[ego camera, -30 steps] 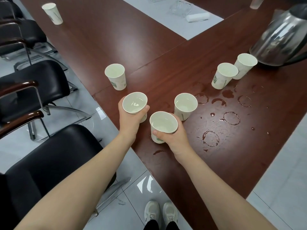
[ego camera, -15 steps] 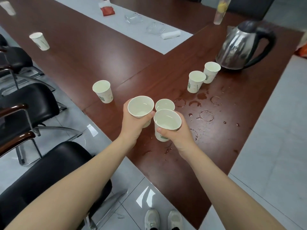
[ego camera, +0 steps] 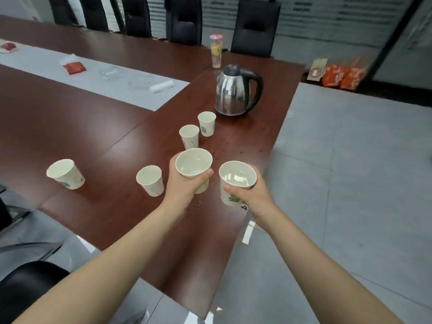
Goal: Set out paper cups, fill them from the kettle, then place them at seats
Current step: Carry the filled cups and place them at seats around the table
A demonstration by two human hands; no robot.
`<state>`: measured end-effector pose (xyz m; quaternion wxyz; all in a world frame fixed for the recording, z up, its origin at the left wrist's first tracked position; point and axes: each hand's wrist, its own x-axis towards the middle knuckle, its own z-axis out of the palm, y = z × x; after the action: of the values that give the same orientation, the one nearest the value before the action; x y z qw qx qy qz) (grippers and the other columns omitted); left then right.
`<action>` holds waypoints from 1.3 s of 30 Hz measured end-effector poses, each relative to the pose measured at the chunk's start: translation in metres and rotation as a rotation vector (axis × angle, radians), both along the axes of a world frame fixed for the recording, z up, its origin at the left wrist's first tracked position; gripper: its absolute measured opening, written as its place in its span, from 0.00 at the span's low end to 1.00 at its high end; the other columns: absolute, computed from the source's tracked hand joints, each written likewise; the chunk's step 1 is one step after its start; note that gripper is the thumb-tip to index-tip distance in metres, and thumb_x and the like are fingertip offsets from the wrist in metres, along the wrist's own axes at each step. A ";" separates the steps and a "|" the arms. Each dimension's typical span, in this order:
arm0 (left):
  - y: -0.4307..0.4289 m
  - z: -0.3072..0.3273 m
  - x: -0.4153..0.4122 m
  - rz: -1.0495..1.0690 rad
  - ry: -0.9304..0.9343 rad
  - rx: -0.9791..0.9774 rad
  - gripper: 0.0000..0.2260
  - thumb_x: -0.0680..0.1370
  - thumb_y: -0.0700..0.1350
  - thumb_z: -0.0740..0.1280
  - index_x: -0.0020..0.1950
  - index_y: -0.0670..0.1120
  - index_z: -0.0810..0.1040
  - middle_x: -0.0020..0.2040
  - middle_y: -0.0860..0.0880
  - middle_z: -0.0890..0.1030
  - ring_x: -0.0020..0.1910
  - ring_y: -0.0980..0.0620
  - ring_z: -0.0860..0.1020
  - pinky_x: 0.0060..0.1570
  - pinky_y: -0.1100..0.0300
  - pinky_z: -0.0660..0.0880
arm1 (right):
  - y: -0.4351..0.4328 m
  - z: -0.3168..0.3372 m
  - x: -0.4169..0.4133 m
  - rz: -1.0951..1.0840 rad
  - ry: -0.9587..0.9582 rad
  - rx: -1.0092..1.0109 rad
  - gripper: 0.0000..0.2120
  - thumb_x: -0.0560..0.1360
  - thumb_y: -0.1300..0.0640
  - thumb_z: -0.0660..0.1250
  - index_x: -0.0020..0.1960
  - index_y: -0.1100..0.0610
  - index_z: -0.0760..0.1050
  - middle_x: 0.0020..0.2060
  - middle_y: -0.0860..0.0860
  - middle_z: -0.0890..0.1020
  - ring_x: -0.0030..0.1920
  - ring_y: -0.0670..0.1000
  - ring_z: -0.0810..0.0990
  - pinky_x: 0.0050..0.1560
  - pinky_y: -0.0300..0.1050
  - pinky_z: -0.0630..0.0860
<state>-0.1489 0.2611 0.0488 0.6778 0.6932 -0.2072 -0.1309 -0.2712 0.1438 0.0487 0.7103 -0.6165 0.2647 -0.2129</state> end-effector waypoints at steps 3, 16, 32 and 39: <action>-0.042 0.002 -0.035 -0.045 0.029 -0.006 0.36 0.59 0.52 0.77 0.64 0.48 0.67 0.61 0.48 0.75 0.59 0.54 0.75 0.58 0.60 0.72 | -0.041 0.007 -0.046 -0.014 -0.008 0.001 0.28 0.60 0.62 0.80 0.54 0.47 0.71 0.47 0.45 0.80 0.48 0.44 0.78 0.43 0.39 0.76; -0.204 0.007 -0.155 -0.210 0.022 0.034 0.39 0.58 0.57 0.78 0.64 0.42 0.70 0.59 0.43 0.77 0.59 0.47 0.77 0.61 0.45 0.74 | -0.187 0.022 -0.204 -0.236 0.041 -0.042 0.29 0.56 0.55 0.76 0.55 0.47 0.71 0.49 0.46 0.81 0.49 0.45 0.79 0.47 0.41 0.75; -0.397 0.009 -0.162 -0.402 0.041 0.013 0.39 0.58 0.56 0.78 0.64 0.43 0.70 0.56 0.44 0.79 0.51 0.52 0.78 0.45 0.52 0.74 | -0.367 0.024 -0.251 -0.517 0.041 0.003 0.27 0.58 0.54 0.75 0.55 0.47 0.71 0.50 0.47 0.80 0.51 0.49 0.80 0.52 0.52 0.76; -0.502 0.014 -0.120 -0.451 0.055 0.023 0.36 0.60 0.52 0.79 0.62 0.40 0.71 0.50 0.47 0.77 0.44 0.52 0.75 0.37 0.59 0.72 | -0.469 0.032 -0.218 -0.537 0.052 0.002 0.28 0.58 0.53 0.76 0.56 0.45 0.71 0.51 0.46 0.80 0.53 0.50 0.79 0.53 0.52 0.76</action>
<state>-0.2692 -0.2408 0.0623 0.6289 0.6332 -0.3369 -0.3001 -0.4895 -0.3254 0.0803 0.6219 -0.5289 0.4369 -0.3777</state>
